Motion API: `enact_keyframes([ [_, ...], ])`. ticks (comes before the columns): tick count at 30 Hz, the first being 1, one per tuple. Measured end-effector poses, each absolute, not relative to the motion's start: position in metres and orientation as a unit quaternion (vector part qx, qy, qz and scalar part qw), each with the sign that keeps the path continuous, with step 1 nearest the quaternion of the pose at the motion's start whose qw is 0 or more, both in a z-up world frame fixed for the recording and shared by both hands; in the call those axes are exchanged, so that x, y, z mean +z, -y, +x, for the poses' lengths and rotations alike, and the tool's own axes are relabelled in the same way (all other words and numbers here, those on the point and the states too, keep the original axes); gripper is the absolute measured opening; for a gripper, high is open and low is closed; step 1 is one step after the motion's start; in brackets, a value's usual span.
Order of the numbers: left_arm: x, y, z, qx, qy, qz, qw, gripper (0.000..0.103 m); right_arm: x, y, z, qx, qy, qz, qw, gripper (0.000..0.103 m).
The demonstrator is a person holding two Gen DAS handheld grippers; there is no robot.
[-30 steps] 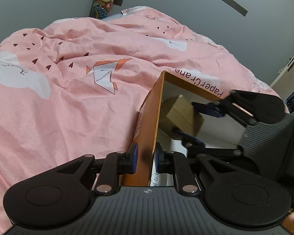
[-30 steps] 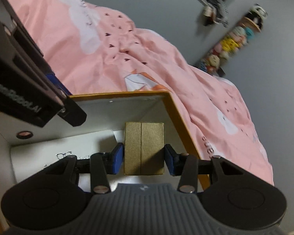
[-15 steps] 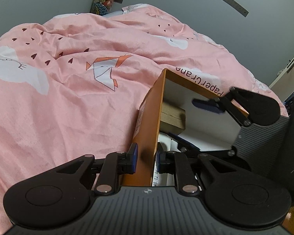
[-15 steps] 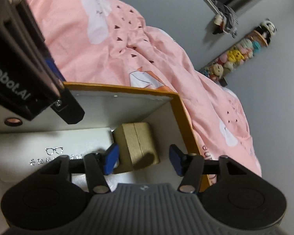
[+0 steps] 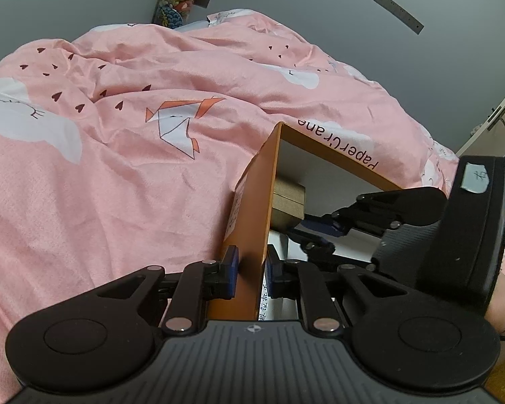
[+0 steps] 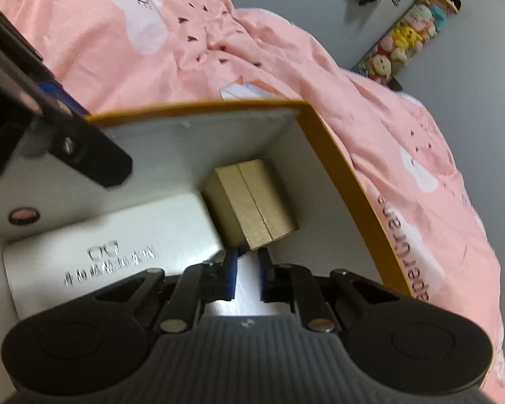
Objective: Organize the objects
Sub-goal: 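Lower the gold cube into the box corner beside the white box and open the right gripper, then withdraw both grippers from the orange box back toward the pile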
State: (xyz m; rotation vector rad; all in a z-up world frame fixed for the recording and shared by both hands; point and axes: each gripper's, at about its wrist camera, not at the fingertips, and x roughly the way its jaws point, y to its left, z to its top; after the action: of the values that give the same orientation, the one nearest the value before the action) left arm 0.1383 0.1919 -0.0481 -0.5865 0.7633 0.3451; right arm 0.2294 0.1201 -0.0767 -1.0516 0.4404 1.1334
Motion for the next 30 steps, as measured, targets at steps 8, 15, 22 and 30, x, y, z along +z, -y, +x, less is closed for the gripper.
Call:
enact_keyframes([
  [8,-0.020,-0.179,0.126,0.179,-0.325,-0.237,0.898,0.018,-0.053,-0.100,0.221,0.479,-0.213,-0.453,0.721,0.013],
  [15,0.020,-0.146,0.107,0.180,-0.301,-0.176,0.920,0.018,0.001,-0.049,0.212,0.452,-0.283,-0.338,0.776,0.030],
  [22,0.040,-0.110,0.080,0.114,-0.310,-0.165,0.929,0.018,0.031,0.031,0.187,0.411,-0.346,-0.185,0.823,0.036],
  [30,0.028,-0.072,0.055,0.043,-0.359,-0.165,0.918,0.018,0.027,0.114,0.125,0.338,-0.320,-0.138,0.874,0.055],
])
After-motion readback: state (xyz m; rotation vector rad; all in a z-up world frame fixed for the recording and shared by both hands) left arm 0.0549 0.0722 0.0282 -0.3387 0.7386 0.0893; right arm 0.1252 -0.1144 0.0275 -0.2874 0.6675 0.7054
